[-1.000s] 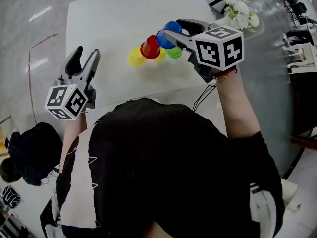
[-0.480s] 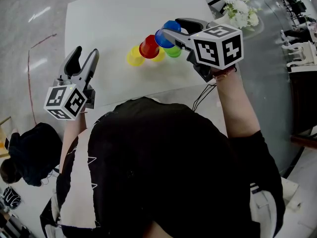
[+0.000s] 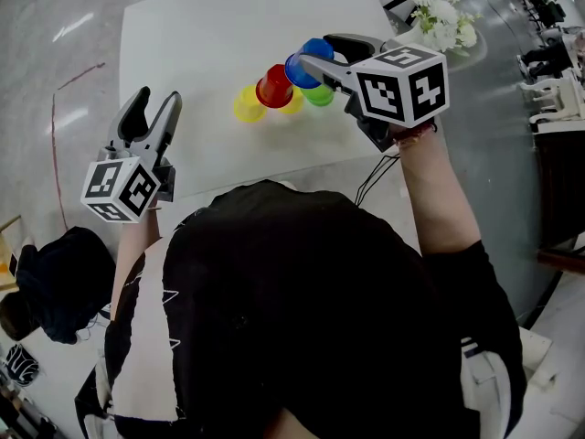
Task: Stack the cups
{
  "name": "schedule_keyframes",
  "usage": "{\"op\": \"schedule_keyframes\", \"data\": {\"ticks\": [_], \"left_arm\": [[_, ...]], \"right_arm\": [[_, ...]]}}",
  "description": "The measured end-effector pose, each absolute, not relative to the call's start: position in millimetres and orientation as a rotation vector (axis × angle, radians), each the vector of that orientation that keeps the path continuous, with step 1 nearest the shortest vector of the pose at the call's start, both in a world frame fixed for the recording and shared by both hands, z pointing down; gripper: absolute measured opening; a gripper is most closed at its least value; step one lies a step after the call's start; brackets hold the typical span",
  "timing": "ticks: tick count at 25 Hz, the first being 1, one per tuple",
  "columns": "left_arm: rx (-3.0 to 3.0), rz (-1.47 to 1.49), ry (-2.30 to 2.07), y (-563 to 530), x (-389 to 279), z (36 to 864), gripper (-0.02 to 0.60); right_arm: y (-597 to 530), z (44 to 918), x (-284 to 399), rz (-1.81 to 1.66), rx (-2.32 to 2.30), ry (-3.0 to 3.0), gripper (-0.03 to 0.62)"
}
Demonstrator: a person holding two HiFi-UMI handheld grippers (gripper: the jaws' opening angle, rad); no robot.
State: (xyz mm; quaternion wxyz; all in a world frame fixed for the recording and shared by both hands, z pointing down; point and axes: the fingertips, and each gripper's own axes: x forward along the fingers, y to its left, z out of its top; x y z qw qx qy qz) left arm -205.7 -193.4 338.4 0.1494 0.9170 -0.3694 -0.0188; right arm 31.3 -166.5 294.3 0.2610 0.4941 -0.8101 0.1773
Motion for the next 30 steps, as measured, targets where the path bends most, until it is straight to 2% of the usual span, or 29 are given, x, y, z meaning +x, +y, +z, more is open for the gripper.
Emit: {"op": "schedule_keyframes", "data": {"ticks": [30], "left_arm": [[2.639,-0.065,-1.071,-194.5,-210.7,335.9,0.270]], "right_arm": [[-166.2,294.4,30.9,0.474,1.346,-2.193,0.233]]}}
